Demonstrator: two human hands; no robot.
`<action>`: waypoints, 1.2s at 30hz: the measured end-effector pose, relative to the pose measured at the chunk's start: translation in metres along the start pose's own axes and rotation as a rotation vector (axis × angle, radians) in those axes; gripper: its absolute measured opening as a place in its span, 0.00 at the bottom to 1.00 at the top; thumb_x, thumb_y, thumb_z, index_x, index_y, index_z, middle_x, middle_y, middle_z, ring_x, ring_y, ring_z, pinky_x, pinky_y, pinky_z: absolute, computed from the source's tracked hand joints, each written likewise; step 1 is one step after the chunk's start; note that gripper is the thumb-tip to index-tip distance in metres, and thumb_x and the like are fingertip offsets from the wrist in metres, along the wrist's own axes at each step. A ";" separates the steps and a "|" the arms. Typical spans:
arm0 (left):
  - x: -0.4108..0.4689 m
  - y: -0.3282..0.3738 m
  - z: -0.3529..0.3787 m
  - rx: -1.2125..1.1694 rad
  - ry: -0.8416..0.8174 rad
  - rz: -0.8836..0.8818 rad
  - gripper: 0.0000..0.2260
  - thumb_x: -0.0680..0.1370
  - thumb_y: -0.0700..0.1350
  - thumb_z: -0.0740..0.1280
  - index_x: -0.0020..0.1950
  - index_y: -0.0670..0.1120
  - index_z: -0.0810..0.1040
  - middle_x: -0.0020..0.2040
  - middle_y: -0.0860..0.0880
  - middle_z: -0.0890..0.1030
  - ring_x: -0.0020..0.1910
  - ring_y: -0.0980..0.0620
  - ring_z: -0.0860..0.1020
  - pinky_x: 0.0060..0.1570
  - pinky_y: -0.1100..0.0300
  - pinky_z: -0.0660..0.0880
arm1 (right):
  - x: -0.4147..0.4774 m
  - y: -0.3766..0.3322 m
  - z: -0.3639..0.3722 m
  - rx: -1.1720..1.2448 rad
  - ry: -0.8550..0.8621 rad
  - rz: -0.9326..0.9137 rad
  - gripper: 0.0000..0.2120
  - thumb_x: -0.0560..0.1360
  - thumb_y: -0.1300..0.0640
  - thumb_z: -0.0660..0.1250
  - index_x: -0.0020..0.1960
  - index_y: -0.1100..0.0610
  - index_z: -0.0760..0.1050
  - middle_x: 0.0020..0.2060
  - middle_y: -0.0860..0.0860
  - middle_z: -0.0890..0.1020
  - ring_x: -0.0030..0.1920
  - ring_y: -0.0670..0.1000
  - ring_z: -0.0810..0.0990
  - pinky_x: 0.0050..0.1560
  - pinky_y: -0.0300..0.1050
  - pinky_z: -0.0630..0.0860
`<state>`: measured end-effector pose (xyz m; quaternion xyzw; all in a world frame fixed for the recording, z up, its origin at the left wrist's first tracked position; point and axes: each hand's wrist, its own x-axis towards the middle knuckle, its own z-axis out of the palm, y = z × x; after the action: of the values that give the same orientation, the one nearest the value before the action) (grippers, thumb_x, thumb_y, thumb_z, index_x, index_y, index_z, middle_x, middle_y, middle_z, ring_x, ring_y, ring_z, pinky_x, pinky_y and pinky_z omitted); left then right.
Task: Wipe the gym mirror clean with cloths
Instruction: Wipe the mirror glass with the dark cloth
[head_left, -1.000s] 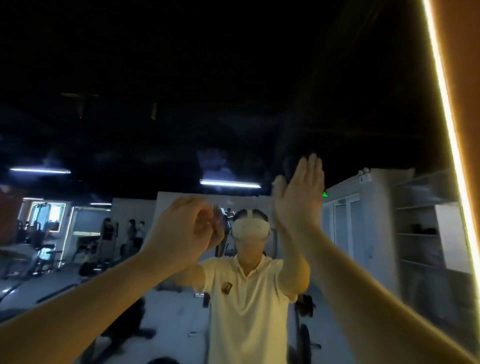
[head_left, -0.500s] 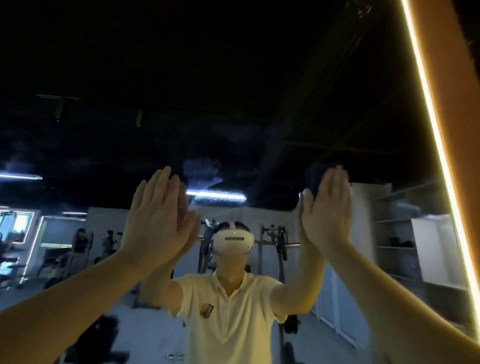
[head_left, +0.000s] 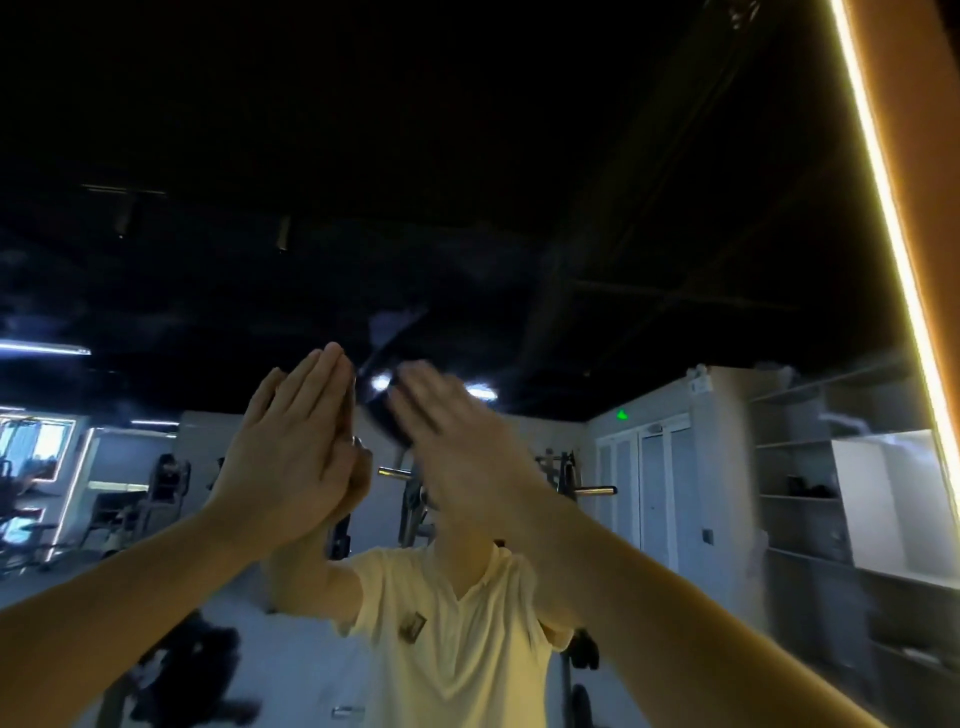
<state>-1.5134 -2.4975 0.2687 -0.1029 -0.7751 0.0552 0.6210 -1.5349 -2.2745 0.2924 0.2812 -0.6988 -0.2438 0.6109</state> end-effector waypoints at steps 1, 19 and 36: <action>0.000 0.000 -0.001 0.009 -0.008 0.002 0.33 0.81 0.55 0.50 0.82 0.37 0.60 0.82 0.39 0.59 0.81 0.41 0.60 0.79 0.43 0.53 | -0.013 0.016 -0.002 -0.037 0.000 0.104 0.37 0.78 0.57 0.65 0.79 0.62 0.46 0.82 0.62 0.53 0.82 0.62 0.48 0.82 0.61 0.49; -0.082 0.013 -0.019 0.005 -0.057 -0.038 0.32 0.81 0.54 0.55 0.79 0.35 0.65 0.78 0.36 0.67 0.77 0.37 0.66 0.77 0.39 0.62 | -0.043 -0.080 0.009 0.228 0.028 -0.030 0.27 0.81 0.59 0.53 0.80 0.58 0.62 0.80 0.58 0.62 0.81 0.59 0.58 0.81 0.56 0.49; -0.109 0.011 -0.017 -0.035 -0.231 -0.058 0.37 0.82 0.61 0.52 0.83 0.37 0.55 0.83 0.39 0.57 0.83 0.42 0.56 0.81 0.44 0.54 | -0.023 -0.126 0.000 0.201 0.038 0.258 0.36 0.80 0.53 0.55 0.83 0.62 0.47 0.82 0.63 0.48 0.82 0.63 0.43 0.80 0.61 0.38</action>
<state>-1.4732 -2.5128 0.1671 -0.0845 -0.8451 0.0353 0.5268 -1.5208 -2.3496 0.1902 0.2536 -0.7383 -0.0869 0.6190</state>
